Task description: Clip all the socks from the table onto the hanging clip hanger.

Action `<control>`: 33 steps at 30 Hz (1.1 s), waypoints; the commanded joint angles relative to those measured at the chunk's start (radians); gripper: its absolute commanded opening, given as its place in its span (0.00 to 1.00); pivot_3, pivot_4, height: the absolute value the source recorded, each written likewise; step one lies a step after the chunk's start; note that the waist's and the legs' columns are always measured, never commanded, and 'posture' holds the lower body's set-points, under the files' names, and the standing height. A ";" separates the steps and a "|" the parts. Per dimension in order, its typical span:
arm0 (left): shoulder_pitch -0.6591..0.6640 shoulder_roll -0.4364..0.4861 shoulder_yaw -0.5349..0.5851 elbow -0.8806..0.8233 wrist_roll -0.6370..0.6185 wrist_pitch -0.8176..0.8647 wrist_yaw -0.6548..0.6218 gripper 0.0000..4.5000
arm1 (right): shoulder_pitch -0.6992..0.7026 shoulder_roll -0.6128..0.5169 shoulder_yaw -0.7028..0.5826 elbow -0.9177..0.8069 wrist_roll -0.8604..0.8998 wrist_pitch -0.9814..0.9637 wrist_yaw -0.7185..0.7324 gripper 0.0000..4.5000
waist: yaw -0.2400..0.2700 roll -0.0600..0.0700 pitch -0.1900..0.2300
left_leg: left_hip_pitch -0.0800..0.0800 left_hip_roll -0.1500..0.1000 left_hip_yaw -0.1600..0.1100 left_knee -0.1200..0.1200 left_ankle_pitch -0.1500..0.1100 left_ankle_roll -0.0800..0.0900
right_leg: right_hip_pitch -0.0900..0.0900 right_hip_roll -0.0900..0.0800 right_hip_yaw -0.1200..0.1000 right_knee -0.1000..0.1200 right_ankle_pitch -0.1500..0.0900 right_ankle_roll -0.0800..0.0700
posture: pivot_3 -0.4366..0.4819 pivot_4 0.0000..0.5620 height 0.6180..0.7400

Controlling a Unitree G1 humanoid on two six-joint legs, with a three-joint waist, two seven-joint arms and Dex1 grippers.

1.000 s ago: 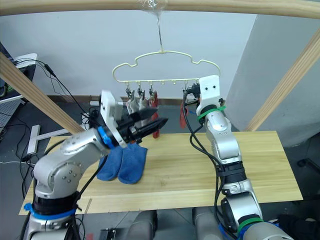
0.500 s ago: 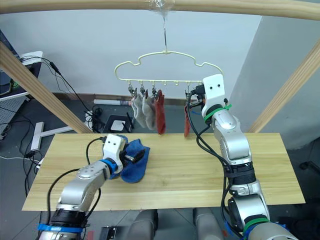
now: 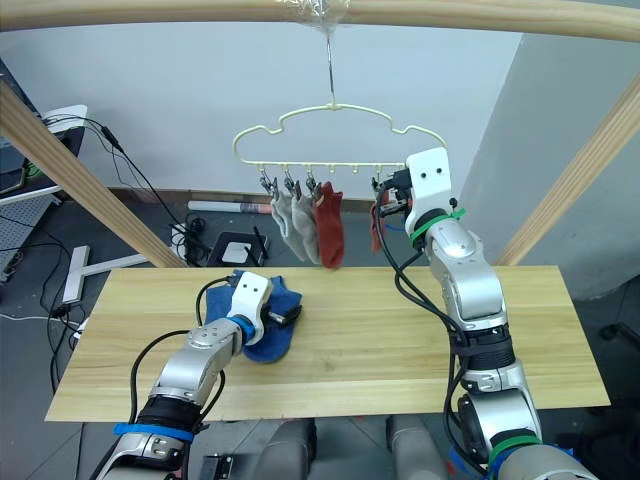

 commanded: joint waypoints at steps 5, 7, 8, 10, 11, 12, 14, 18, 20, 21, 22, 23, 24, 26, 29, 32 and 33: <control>0.075 -0.007 -0.039 -0.025 0.026 -0.001 -0.053 0.42 | 0.004 -0.018 -0.022 -0.037 0.013 0.021 0.010 0.00 | 0.001 0.000 0.000 | 0.000 0.000 0.000 0.000 0.000 0.000 | 0.000 0.000 0.000 -0.001 0.000 0.000 | 0.47 0.53 1.00; 0.090 -0.005 -0.058 -0.040 0.042 -0.019 -0.063 0.29 | -0.001 -0.027 -0.020 -0.030 0.015 0.019 0.016 0.00 | 0.001 0.000 0.000 | 0.000 0.000 0.000 0.000 0.000 0.000 | 0.000 0.000 0.000 -0.001 0.000 0.000 | 0.47 0.53 1.00; 0.093 -0.004 -0.062 -0.044 0.047 -0.024 -0.066 0.22 | -0.002 -0.029 -0.019 -0.028 0.016 0.018 0.017 0.00 | 0.001 0.000 0.000 | -0.001 0.000 0.000 0.000 0.000 0.000 | 0.000 0.000 0.000 -0.001 0.000 0.000 | 0.47 0.53 1.00; 0.104 -0.020 -0.065 -0.072 0.034 -0.038 -0.082 0.09 | -0.004 -0.039 -0.023 -0.028 0.025 0.029 0.026 0.00 | 0.001 0.000 0.000 | 0.000 0.000 0.000 0.000 0.000 0.000 | 0.000 0.000 0.000 -0.001 0.000 0.000 | 0.47 0.52 1.00; 0.110 -0.029 -0.067 -0.089 0.024 -0.044 -0.092 0.03 | -0.004 -0.044 -0.026 -0.028 0.031 0.036 0.031 0.00 | 0.001 0.000 0.000 | 0.000 0.000 0.000 0.000 0.000 0.000 | 0.000 0.000 0.000 -0.001 0.000 0.000 | 0.47 0.52 1.00; 0.121 -0.036 -0.086 -0.137 0.011 -0.072 -0.125 0.01 | -0.006 -0.050 -0.049 -0.035 0.056 0.079 0.038 0.00 | 0.001 0.000 0.000 | 0.000 0.000 0.000 0.000 0.000 0.000 | 0.000 0.000 0.000 -0.001 0.000 0.000 | 0.47 0.52 1.00; 0.136 -0.041 -0.115 -0.213 -0.001 -0.104 -0.178 0.01 | -0.013 -0.072 -0.089 -0.048 0.100 0.154 0.060 0.00 | 0.003 0.000 0.000 | -0.001 0.000 0.000 0.000 0.000 0.000 | 0.000 0.000 0.000 -0.001 0.000 0.000 | 0.47 0.52 1.00; 0.133 -0.054 -0.158 -0.365 -0.022 -0.175 -0.249 0.01 | -0.071 -0.147 -0.187 -0.052 0.204 0.345 0.103 0.00 | 0.008 0.000 0.001 | -0.004 -0.001 -0.001 0.000 0.000 0.000 | -0.001 -0.001 -0.001 -0.002 0.000 -0.001 | 0.46 0.51 1.00; 0.117 -0.055 -0.188 -0.400 0.003 -0.231 -0.264 0.01 | -0.116 -0.141 -0.260 -0.038 0.266 0.467 0.079 0.00 | 0.007 0.000 0.000 | -0.003 -0.001 0.000 0.000 0.000 0.000 | -0.001 -0.001 -0.001 -0.002 0.000 -0.001 | 0.46 0.51 1.00; 0.114 -0.054 -0.195 -0.407 0.009 -0.246 -0.267 0.01 | -0.129 -0.139 -0.280 -0.036 0.283 0.503 0.071 0.00 | 0.005 0.000 0.000 | -0.003 -0.001 0.000 0.000 0.000 0.000 | -0.001 -0.001 0.000 -0.002 -0.001 -0.001 | 0.46 0.51 1.00; 0.112 -0.054 -0.198 -0.409 0.011 -0.253 -0.267 0.01 | -0.136 -0.138 -0.289 -0.036 0.291 0.523 0.066 0.00 | 0.004 0.000 0.000 | -0.003 -0.001 0.000 0.000 0.000 0.000 | 0.000 -0.001 0.000 -0.002 -0.001 -0.002 | 0.46 0.51 1.00; 0.113 -0.053 -0.198 -0.409 0.011 -0.256 -0.268 0.01 | -0.139 -0.138 -0.292 -0.038 0.297 0.535 0.061 0.00 | 0.003 0.000 0.000 | -0.002 -0.001 0.000 0.000 0.000 0.000 | 0.000 -0.001 0.000 -0.002 -0.001 -0.002 | 0.46 0.51 1.00; 0.077 -0.067 -0.221 -0.405 0.044 -0.308 -0.254 0.01 | -0.175 -0.111 -0.368 -0.032 0.325 0.627 0.025 0.00 | 0.002 0.000 0.000 | -0.002 -0.001 0.000 0.000 0.000 0.000 | 0.000 -0.001 0.000 -0.002 -0.001 -0.002 | 0.45 0.49 1.00; 0.008 -0.096 -0.259 -0.397 0.104 -0.394 -0.227 0.01 | -0.237 -0.054 -0.500 -0.035 0.360 0.791 -0.037 0.00 | 0.007 0.000 0.001 | -0.003 -0.001 0.000 0.000 0.000 0.000 | -0.001 -0.001 0.000 -0.002 0.000 -0.001 | 0.45 0.49 1.00; -0.060 -0.132 -0.287 -0.371 0.157 -0.464 -0.194 0.01 | -0.297 0.022 -0.625 -0.072 0.354 0.959 -0.101 0.00 | 0.012 0.000 0.000 | -0.006 -0.002 -0.002 0.002 0.000 0.000 | -0.001 -0.001 -0.002 -0.003 0.001 -0.001 | 0.45 0.49 1.00; -0.097 -0.152 -0.299 -0.324 0.191 -0.510 -0.171 0.01 | -0.321 0.059 -0.669 -0.098 0.342 1.021 -0.132 0.00 | 0.007 0.001 0.000 | -0.007 -0.003 -0.001 0.002 0.000 0.001 | -0.001 -0.002 -0.001 -0.003 0.003 -0.004 | 0.43 0.47 1.00; -0.105 -0.158 -0.301 -0.310 0.201 -0.522 -0.164 0.01 | -0.324 0.067 -0.677 -0.104 0.343 1.027 -0.140 0.00 | 0.006 0.001 0.000 | -0.007 -0.003 -0.001 0.001 0.000 0.001 | -0.001 -0.002 -0.001 -0.003 0.003 -0.004 | 0.43 0.47 1.00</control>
